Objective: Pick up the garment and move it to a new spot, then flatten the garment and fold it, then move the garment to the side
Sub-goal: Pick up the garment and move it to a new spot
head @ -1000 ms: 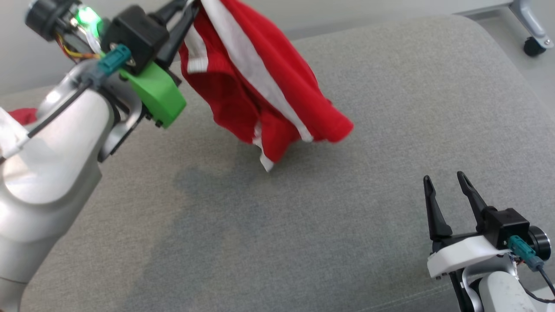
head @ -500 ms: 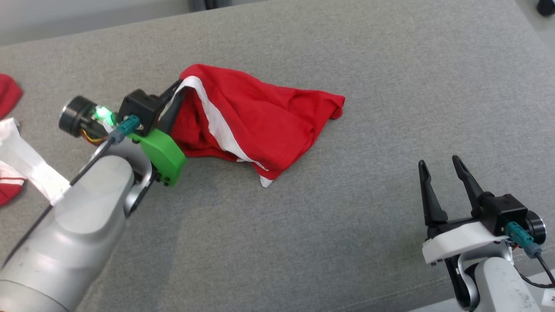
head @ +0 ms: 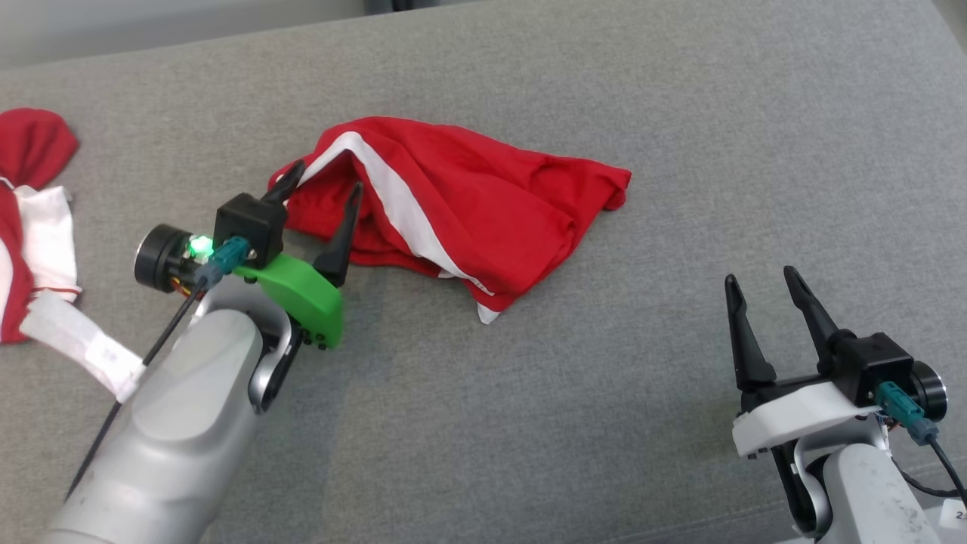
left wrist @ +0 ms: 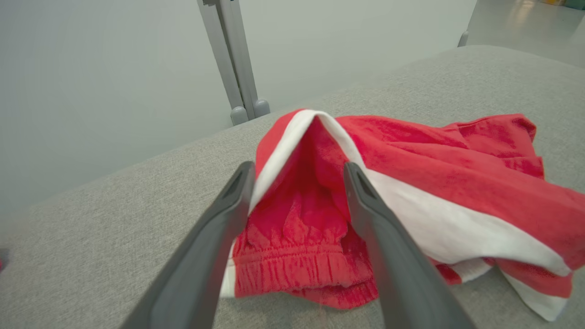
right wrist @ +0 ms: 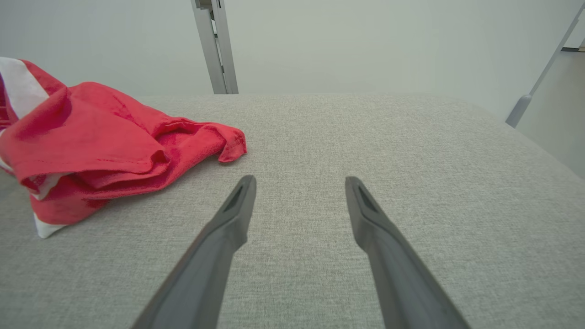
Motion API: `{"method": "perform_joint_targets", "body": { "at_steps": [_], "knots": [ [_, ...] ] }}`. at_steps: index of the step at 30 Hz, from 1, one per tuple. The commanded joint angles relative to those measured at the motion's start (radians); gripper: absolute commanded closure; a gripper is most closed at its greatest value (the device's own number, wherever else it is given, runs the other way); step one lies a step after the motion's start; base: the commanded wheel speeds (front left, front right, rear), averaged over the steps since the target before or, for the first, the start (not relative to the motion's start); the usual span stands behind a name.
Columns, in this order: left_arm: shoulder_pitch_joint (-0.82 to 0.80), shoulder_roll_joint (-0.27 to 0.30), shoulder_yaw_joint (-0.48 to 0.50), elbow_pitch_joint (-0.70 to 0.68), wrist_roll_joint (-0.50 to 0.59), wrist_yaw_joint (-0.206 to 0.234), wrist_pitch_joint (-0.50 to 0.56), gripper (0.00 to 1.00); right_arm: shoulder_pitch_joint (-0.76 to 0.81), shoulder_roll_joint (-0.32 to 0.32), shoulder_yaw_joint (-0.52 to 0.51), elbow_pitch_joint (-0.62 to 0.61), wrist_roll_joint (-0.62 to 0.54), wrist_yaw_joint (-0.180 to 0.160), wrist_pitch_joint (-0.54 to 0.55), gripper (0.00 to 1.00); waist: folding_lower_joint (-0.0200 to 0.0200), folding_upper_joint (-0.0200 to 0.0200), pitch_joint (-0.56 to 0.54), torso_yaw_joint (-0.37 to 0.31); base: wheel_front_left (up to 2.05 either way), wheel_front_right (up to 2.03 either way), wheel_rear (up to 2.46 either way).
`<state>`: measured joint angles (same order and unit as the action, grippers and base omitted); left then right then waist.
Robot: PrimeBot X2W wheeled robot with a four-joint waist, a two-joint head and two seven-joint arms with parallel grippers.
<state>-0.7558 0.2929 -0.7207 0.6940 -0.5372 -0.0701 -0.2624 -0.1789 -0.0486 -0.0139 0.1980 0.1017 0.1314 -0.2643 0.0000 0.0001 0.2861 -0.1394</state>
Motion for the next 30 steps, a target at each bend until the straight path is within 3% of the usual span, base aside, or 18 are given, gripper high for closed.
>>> {"method": "perform_joint_targets", "body": {
  "at_steps": [1,13,30],
  "knots": [
    [0.031,-0.005,0.019,-0.017,0.014,0.006,-0.003,0.0,0.012,-0.003,0.0,0.002,-0.004,-0.001,-0.001,0.0,0.0,-0.0001,-0.025,0.02,0.0,0.0,0.0],
    [0.311,-0.074,0.276,-0.218,0.091,0.006,-0.002,0.0,0.068,-0.003,-0.007,0.01,-0.005,-0.001,-0.001,0.0,0.0,-0.0001,-0.17,0.098,0.0,0.0,0.0],
    [0.687,-0.195,0.574,-0.338,0.185,-0.031,-0.002,0.0,0.172,-0.003,0.004,0.012,0.028,-0.001,0.0,0.0,0.0,-0.0001,-0.293,0.149,0.0,0.0,0.0]
  ]
}}
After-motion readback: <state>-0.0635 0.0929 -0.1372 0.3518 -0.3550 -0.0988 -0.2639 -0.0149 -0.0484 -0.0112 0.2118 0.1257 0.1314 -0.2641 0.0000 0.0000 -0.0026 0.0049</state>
